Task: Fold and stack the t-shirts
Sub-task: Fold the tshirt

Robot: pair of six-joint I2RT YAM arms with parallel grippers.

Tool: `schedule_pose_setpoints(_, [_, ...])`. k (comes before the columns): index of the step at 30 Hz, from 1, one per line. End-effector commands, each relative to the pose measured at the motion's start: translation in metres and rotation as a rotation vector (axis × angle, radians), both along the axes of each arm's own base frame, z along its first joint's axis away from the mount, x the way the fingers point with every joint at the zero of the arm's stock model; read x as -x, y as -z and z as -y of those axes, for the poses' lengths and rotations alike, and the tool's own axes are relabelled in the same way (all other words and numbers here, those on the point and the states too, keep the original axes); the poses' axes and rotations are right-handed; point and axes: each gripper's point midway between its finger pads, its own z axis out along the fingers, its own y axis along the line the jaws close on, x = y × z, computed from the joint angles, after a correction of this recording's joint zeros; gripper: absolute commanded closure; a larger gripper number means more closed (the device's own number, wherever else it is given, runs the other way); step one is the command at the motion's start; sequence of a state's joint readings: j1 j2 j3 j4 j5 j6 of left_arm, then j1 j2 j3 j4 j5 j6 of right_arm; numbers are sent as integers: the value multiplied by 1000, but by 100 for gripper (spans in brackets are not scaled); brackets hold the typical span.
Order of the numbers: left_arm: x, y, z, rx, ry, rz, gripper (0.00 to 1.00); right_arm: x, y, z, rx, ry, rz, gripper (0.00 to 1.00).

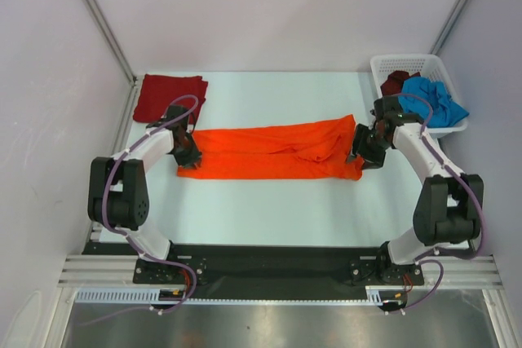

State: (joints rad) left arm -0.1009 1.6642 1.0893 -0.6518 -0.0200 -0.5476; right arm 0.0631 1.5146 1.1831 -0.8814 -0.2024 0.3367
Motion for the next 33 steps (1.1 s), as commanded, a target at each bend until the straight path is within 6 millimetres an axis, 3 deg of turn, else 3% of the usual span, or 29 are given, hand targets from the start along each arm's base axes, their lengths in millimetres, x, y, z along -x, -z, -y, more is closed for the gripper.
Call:
schedule_pose_setpoints(1, [0, 0, 2, -8, 27, 20, 79, -28, 7, -1, -5, -30, 69, 43])
schedule_pose_setpoints(4, [2, 6, -1, -25, 27, -8, 84, -39, 20, 5, 33, -36, 34, 50])
schedule_pose_setpoints(9, [2, 10, -7, -58, 20, -31, 86, -49, 37, 2, 21, -65, 9, 53])
schedule_pose_setpoints(11, [2, 15, -13, -94, 9, -63, 90, -50, 42, 1, 16, -65, -2, 60])
schedule_pose_setpoints(15, [3, 22, -27, -174, -1, -107, 95, -58, 40, -2, -1, -56, 6, 89])
schedule_pose_setpoints(18, [5, 26, -31, -197, -2, -123, 96, -68, 36, 1, 13, -31, 22, 100])
schedule_pose_setpoints(21, [7, 32, -31, -194, -8, -137, 96, -80, 34, 10, 59, 16, 24, 100])
schedule_pose_setpoints(29, [9, 34, -31, -197, -9, -136, 97, -101, 63, 23, 144, 35, -51, 97])
schedule_pose_setpoints(33, [9, 32, -31, -194, -1, -129, 97, -95, 53, 25, 154, 30, -52, 55])
